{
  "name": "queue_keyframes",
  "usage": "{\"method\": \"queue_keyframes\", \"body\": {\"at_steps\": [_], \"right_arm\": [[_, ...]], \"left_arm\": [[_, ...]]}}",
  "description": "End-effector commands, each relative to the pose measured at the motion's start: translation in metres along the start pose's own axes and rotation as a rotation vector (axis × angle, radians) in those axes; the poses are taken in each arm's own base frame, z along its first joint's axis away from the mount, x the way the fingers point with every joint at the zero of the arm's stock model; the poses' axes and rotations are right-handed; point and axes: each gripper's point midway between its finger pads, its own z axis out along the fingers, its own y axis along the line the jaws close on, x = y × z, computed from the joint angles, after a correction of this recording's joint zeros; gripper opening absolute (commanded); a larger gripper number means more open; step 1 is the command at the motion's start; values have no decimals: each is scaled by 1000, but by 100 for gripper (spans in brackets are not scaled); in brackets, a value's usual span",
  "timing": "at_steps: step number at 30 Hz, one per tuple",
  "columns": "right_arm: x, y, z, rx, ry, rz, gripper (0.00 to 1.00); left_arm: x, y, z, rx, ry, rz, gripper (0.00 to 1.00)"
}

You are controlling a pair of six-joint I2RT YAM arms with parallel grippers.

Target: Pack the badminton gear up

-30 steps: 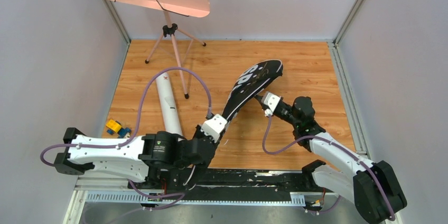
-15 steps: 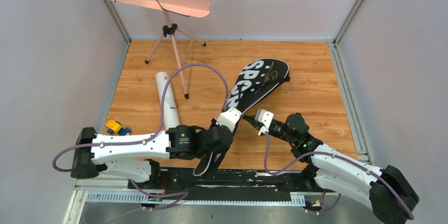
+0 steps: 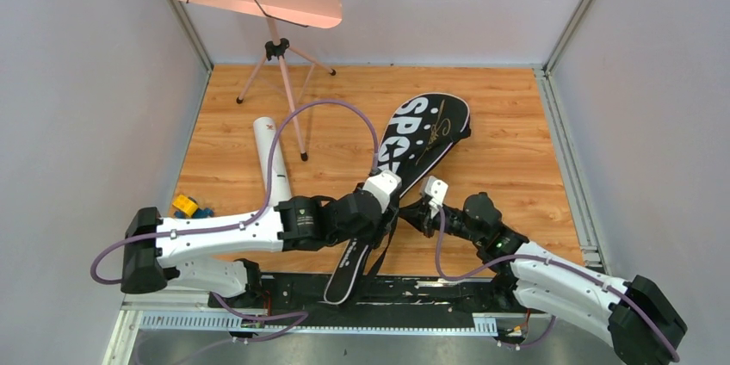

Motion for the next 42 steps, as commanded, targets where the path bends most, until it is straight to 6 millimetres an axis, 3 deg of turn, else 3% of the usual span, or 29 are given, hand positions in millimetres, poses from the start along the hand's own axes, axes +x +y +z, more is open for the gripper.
{"method": "queue_keyframes", "body": {"at_steps": [1, 3, 6, 13, 15, 18, 25, 33, 42], "right_arm": [[-38, 7, -6, -12, -150, 43, 0], [-39, 3, -10, 28, -178, 65, 0], [-44, -5, -14, 80, -210, 82, 0], [-60, -15, -15, 132, -240, 124, 0], [-62, -19, -13, 157, -240, 155, 0], [-66, -23, -13, 177, -246, 187, 0], [-71, -28, -13, 212, -264, 247, 0], [-78, -32, -15, 233, -294, 302, 0], [-80, -31, -14, 230, -305, 338, 0]], "left_arm": [[-34, -12, -32, 96, -66, 34, 65], [-37, -9, -40, 93, -64, 51, 65], [-41, -20, -45, 150, -65, 60, 65], [-37, -42, -17, 124, -6, 123, 68], [-39, -53, -18, 103, -12, 165, 68], [-51, -63, -24, 65, -40, 178, 65], [-38, -75, -27, 38, -6, 144, 55], [-7, -70, -19, 16, 40, 109, 54], [9, -55, -9, -55, 43, 134, 56]]}}
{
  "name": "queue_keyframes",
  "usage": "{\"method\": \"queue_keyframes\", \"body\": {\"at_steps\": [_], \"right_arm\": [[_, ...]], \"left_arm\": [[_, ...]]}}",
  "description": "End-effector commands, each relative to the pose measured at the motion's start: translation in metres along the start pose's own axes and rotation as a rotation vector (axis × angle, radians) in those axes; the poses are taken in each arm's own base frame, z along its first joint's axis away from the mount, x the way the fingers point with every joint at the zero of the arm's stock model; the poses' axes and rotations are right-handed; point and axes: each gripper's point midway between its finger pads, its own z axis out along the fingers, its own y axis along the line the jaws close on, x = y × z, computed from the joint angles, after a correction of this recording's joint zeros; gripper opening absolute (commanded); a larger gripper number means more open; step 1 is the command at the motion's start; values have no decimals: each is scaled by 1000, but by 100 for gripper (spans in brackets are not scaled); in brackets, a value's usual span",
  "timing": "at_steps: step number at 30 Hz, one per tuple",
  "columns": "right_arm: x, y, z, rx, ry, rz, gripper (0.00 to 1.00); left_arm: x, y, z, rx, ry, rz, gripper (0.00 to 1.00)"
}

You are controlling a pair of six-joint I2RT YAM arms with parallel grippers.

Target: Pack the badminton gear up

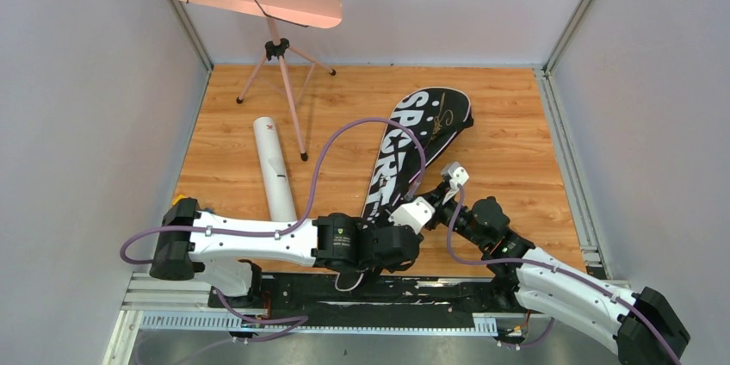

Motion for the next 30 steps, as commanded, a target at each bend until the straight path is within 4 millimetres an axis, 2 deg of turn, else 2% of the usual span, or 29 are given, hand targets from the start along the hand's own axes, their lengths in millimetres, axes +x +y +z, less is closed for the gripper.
{"method": "queue_keyframes", "body": {"at_steps": [1, 5, 11, 13, 16, 18, 22, 25, 27, 30], "right_arm": [[-66, 18, 5, -49, -199, 21, 0], [-65, 18, 6, -45, -200, 28, 0], [-61, 15, 6, -39, -199, 35, 0], [-59, 14, 6, -35, -197, 35, 0], [-55, 11, 7, -21, -191, 30, 0], [-52, 9, 6, -14, -188, 20, 0], [-40, 6, 4, -17, -172, -25, 0], [-36, 6, 0, -35, -178, -80, 0], [-34, 7, -4, -44, -179, -120, 0], [-37, 5, -9, -36, -195, -162, 0]], "left_arm": [[-5, 8, -1, -52, -43, -28, 56], [1, 13, 4, -82, -40, -18, 55], [2, 11, 5, -62, -61, -38, 40], [0, 11, 3, -51, -75, -48, 30], [-4, 11, -3, -37, -93, -61, 8], [-10, 12, -9, -22, -118, -77, 0], [-28, 16, -30, 19, -192, -127, 0], [-44, 26, -54, 42, -270, -173, 0], [-51, 37, -65, 39, -309, -200, 0], [-50, 66, -74, -5, -323, -254, 0]]}}
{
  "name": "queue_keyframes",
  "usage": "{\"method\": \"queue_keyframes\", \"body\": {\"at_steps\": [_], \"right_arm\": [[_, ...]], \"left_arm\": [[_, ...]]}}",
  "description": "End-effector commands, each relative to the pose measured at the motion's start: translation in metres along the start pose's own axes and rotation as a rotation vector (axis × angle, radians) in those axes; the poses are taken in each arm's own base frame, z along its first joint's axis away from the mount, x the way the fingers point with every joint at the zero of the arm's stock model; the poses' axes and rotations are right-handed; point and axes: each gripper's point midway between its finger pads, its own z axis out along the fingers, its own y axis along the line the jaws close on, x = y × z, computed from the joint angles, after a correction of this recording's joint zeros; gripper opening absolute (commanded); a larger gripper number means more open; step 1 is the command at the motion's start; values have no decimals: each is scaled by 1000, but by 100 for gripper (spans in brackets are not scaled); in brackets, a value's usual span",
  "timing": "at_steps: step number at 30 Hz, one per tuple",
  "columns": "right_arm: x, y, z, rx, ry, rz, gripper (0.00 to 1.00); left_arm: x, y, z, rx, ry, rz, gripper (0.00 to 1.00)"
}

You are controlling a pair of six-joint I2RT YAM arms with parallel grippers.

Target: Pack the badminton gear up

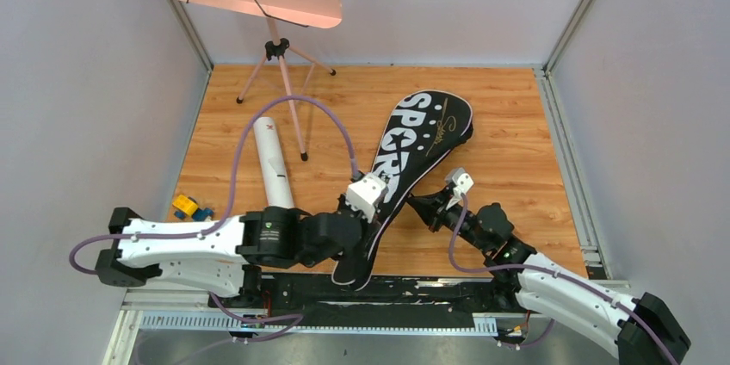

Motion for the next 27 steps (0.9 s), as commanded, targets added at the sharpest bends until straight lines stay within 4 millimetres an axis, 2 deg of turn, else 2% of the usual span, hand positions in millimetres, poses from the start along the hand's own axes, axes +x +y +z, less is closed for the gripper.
{"method": "queue_keyframes", "body": {"at_steps": [1, 2, 3, 4, 5, 8, 13, 15, 17, 18, 20, 24, 27], "right_arm": [[-48, 8, -5, -32, -176, -106, 0], [-52, 8, -7, -32, -193, -114, 0], [-54, 10, -9, -37, -199, -121, 0], [-57, 11, -10, -44, -204, -126, 0], [-58, 11, -10, -44, -207, -127, 0], [-62, 9, -8, -23, -203, -106, 0], [-70, 6, -1, 2, -187, -99, 0], [-77, -2, 2, 52, -191, -98, 0], [-83, -11, 4, 86, -190, -101, 0], [-87, -19, 5, 116, -190, -96, 0], [-94, -32, 8, 156, -179, -85, 0], [-104, -54, 18, 215, -139, -51, 0], [-107, -66, 22, 251, -126, -17, 0]], "left_arm": [[-15, 36, -9, -80, -70, -85, 0], [-17, 49, -12, -104, -77, -118, 0], [-9, 55, -9, -111, -58, -126, 3], [-10, 63, -10, -121, -67, -157, 7], [-2, 64, -8, -116, -50, -159, 16], [4, 58, -4, -66, -59, -187, 27], [34, 59, 11, -89, 23, -208, 40], [44, 58, 15, -94, 61, -206, 44], [49, 53, 14, -61, 87, -178, 53], [49, 52, 12, -45, 91, -164, 60], [53, 52, 9, -20, 99, -116, 64], [50, 56, 3, 26, 66, 14, 65], [32, 57, -5, 59, -23, 81, 66]]}}
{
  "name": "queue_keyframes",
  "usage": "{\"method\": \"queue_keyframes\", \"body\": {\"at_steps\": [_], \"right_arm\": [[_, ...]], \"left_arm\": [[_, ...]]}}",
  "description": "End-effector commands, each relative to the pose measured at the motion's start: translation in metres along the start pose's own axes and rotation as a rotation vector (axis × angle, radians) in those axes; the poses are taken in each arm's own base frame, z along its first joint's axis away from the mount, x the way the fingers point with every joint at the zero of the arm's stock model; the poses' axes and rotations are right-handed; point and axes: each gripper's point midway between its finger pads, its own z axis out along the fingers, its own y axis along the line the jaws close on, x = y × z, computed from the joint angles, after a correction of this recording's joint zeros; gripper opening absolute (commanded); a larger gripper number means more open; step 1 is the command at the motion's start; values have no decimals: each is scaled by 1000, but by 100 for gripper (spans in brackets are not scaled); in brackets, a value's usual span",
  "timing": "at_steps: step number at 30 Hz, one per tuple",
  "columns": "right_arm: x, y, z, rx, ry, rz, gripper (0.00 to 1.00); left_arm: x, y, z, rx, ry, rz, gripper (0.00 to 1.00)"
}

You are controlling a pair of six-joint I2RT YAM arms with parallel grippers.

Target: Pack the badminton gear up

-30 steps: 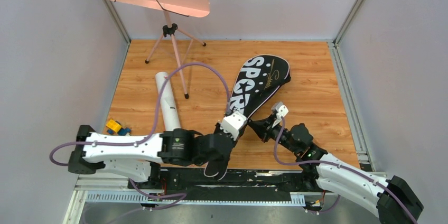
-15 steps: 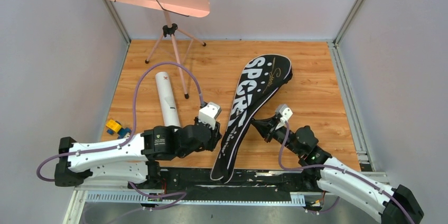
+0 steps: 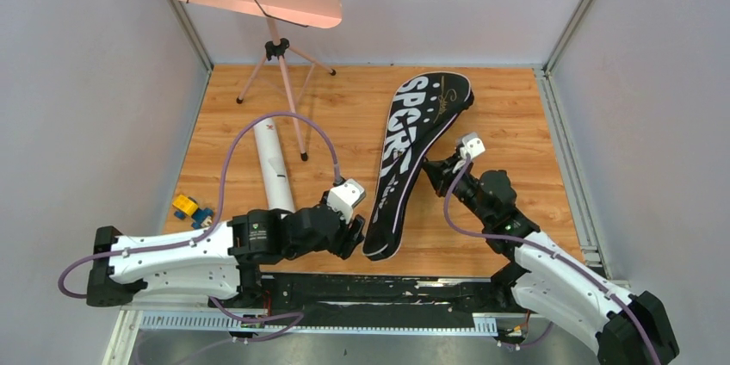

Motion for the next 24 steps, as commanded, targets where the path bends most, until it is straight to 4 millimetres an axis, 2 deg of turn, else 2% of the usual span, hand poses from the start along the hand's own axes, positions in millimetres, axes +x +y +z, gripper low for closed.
{"method": "queue_keyframes", "body": {"at_steps": [1, 2, 3, 4, 5, 6, 12, 17, 19, 20, 24], "right_arm": [[-52, -4, 11, 20, -114, 47, 0], [-55, -4, 13, 22, -119, 50, 0], [-56, -5, 14, 25, -121, 55, 0], [-57, -6, 16, 27, -120, 59, 0], [-59, -7, 18, 33, -116, 64, 0], [-59, -8, 20, 37, -106, 69, 0], [-64, -18, 30, 74, -48, 128, 0], [-66, -19, 29, 87, -53, 190, 0], [-68, -18, 28, 86, -64, 218, 0], [-69, -17, 27, 81, -72, 233, 0], [-69, -12, 28, 63, -78, 281, 0]], "left_arm": [[-25, -5, -11, 87, -140, 124, 66], [-35, -10, -16, 127, -201, 155, 66], [-27, -13, -13, 161, -203, 185, 67], [-37, -18, -18, 200, -272, 217, 68], [-26, -21, -14, 235, -271, 282, 69], [-35, -28, -19, 277, -333, 289, 70], [-32, -54, -27, 410, -492, 463, 77], [-24, -61, -16, 369, -468, 603, 80], [-26, -58, -9, 308, -468, 627, 81], [-30, -52, -6, 254, -475, 628, 82], [-43, -54, 6, 151, -537, 693, 84]]}}
